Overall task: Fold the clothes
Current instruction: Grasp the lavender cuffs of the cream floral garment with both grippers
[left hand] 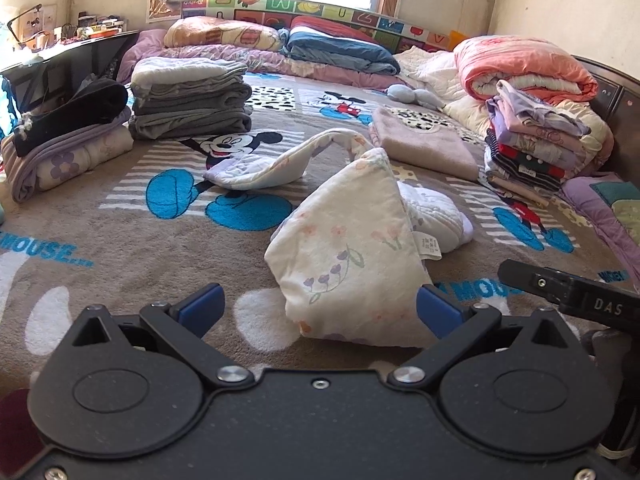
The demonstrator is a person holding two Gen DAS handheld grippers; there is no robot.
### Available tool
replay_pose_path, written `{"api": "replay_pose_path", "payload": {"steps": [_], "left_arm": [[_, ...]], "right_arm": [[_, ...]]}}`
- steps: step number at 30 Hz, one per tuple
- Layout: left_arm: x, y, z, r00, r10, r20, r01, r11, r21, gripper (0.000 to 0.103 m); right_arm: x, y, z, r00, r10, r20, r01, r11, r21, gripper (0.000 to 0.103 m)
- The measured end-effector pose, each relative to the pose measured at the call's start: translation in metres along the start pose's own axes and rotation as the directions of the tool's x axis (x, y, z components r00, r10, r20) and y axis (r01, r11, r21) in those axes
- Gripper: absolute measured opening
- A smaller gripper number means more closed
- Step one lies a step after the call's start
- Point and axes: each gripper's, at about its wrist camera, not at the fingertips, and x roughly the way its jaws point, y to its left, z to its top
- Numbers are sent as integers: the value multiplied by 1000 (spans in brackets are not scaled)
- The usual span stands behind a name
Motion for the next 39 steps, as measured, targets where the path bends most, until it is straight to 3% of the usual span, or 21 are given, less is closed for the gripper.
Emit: {"api": "replay_pose_path", "payload": {"steps": [5, 8, 14, 20, 23, 27, 28, 29, 30, 31, 32, 35, 39], "left_arm": [[14, -5, -8, 999, -36, 31, 36, 999, 14, 103], [28, -8, -12, 997, -70, -21, 70, 997, 26, 103], [43, -23, -28, 992, -115, -58, 120, 988, 92, 103], [55, -38, -39, 992, -123, -40, 127, 985, 116, 102], [64, -45, -41, 992, -123, -39, 127, 987, 101, 101], [77, -55, -43, 995, -93, -40, 96, 991, 88, 100], [81, -56, -42, 996, -76, -39, 79, 993, 86, 94], [84, -56, -42, 998, -53, -35, 56, 995, 86, 78], [86, -54, -40, 998, -46, -33, 48, 996, 79, 72], [87, -49, -38, 998, -52, -32, 54, 996, 65, 67], [88, -43, -35, 998, -55, -30, 56, 997, 44, 52], [82, -23, -22, 998, -55, -14, 55, 998, 0, 29], [71, 8, 3, 999, -36, 30, 37, 998, -52, 21]], "right_arm": [[25, -39, 3, 1000, -8, 1, 8, 994, 109, 103], [45, -63, 6, 999, -1, -41, 8, 984, 175, 103], [84, -100, 8, 999, 13, -33, -4, 963, 270, 102], [124, -142, 14, 998, 67, 19, -68, 897, 437, 88], [139, -154, 13, 995, 80, 52, -95, 884, 457, 86], [148, -151, 7, 993, 89, 83, -114, 915, 388, 86], [150, -150, 7, 992, 94, 85, -119, 919, 375, 86], [151, -149, 7, 991, 98, 87, -123, 924, 363, 86], [152, -148, 8, 991, 105, 88, -130, 926, 355, 86], [152, -149, 8, 990, 112, 90, -137, 925, 355, 86], [152, -150, 8, 989, 118, 92, -144, 923, 358, 85], [151, -152, 9, 985, 139, 97, -166, 915, 367, 85], [151, -152, 9, 984, 154, 91, -177, 912, 370, 85]]}}
